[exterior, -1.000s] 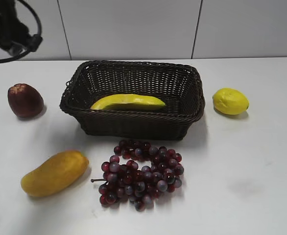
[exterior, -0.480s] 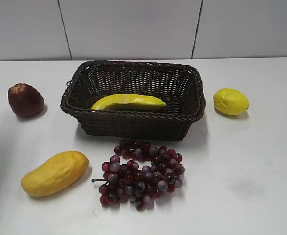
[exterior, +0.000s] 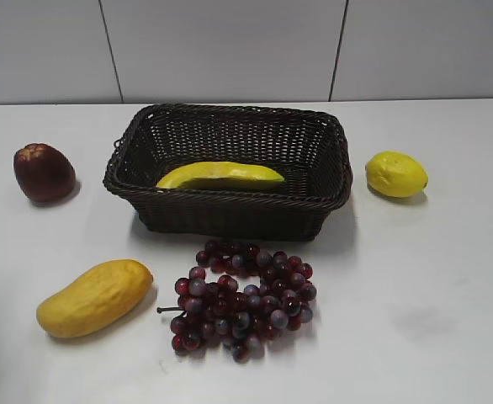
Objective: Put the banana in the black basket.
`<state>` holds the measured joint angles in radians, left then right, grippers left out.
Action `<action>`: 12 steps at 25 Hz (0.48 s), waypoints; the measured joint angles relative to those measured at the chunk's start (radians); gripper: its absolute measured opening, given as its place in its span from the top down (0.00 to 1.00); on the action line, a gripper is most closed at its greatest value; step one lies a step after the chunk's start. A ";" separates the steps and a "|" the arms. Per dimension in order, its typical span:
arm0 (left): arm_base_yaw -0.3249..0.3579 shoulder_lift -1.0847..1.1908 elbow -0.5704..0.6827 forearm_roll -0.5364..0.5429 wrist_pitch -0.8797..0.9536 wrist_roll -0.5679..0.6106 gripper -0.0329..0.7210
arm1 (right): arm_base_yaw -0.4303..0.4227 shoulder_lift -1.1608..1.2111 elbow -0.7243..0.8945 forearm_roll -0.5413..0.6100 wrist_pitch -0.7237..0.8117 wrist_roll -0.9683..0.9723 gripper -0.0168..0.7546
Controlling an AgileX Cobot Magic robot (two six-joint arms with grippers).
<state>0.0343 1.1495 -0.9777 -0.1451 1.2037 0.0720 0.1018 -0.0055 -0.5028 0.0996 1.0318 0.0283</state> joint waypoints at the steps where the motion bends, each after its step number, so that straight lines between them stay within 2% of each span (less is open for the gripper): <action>1: 0.000 -0.043 0.035 0.000 -0.014 0.000 0.31 | 0.000 0.000 0.000 0.000 0.000 0.000 0.31; 7: 0.000 -0.356 0.230 0.000 -0.094 0.000 0.31 | 0.000 0.000 0.000 0.000 0.000 0.000 0.31; 12: 0.000 -0.596 0.344 0.000 -0.098 0.000 0.33 | 0.000 0.000 0.000 0.000 0.000 0.000 0.31</action>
<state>0.0343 0.5531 -0.6333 -0.1451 1.1052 0.0720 0.1018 -0.0055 -0.5028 0.0996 1.0318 0.0283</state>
